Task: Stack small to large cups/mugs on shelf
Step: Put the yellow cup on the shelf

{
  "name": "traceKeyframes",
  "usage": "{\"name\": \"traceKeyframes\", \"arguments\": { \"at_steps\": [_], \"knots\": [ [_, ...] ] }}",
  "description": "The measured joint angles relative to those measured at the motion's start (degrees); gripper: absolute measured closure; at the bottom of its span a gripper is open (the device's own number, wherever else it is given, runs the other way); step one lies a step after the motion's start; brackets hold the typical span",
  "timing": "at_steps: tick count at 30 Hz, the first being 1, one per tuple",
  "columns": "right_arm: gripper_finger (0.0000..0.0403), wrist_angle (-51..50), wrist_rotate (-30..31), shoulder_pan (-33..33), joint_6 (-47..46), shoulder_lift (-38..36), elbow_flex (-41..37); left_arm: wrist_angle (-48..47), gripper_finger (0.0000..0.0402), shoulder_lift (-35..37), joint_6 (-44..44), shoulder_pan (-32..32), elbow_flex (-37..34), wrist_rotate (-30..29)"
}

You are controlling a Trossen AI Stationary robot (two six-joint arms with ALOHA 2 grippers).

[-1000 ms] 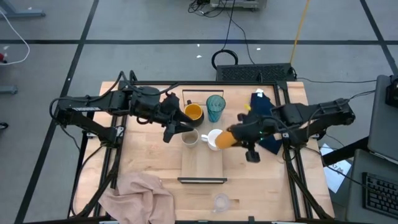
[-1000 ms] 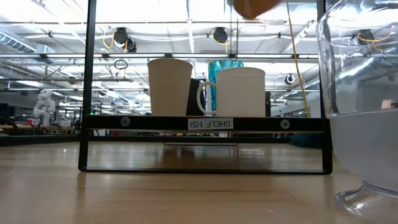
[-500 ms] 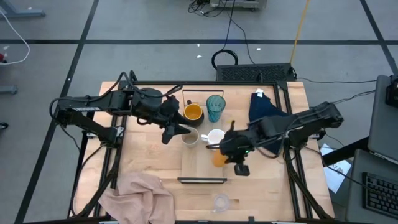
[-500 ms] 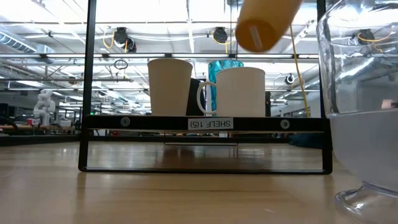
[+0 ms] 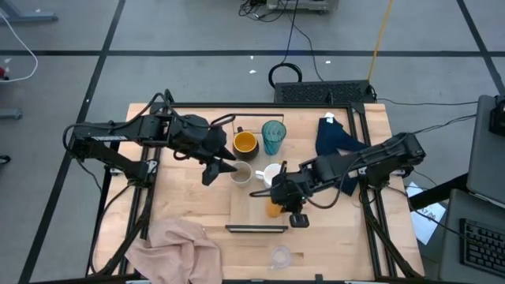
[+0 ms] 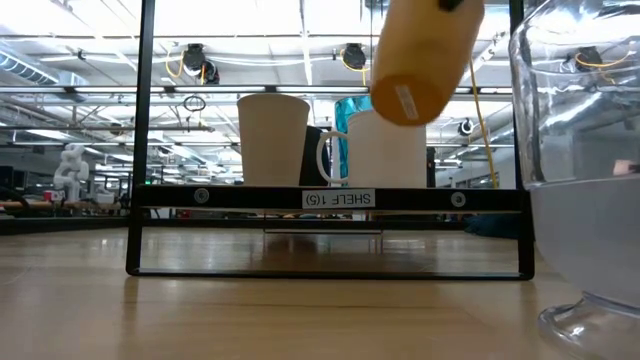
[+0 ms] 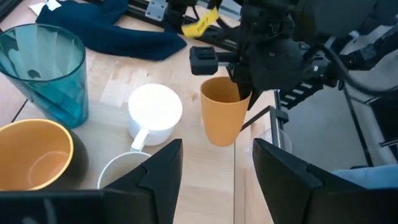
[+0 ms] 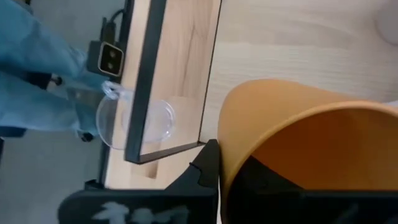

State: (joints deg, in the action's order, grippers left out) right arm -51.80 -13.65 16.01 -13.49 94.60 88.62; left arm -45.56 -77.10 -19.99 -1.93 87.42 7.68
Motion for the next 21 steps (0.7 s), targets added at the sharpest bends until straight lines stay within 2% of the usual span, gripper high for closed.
{"name": "traceKeyframes", "arguments": {
  "at_steps": [10, 15, 21],
  "knots": [
    [0.0403, -3.1, 0.3, 0.0, 8.6, 3.2, 0.0, -1.1, 0.0206, 0.0, 1.7, 0.2, 0.0, 0.0],
    [0.0403, -3.2, 4.6, 1.0, 13.7, 4.0, 0.0, -1.2, 0.0206, 0.0, 1.9, 0.2, 0.0, 0.0],
    [0.0403, -6.0, 4.6, 1.8, 16.2, 6.5, 0.0, -1.4, 0.0206, 0.0, 1.9, 0.2, 0.0, 0.1]
  ]
}}
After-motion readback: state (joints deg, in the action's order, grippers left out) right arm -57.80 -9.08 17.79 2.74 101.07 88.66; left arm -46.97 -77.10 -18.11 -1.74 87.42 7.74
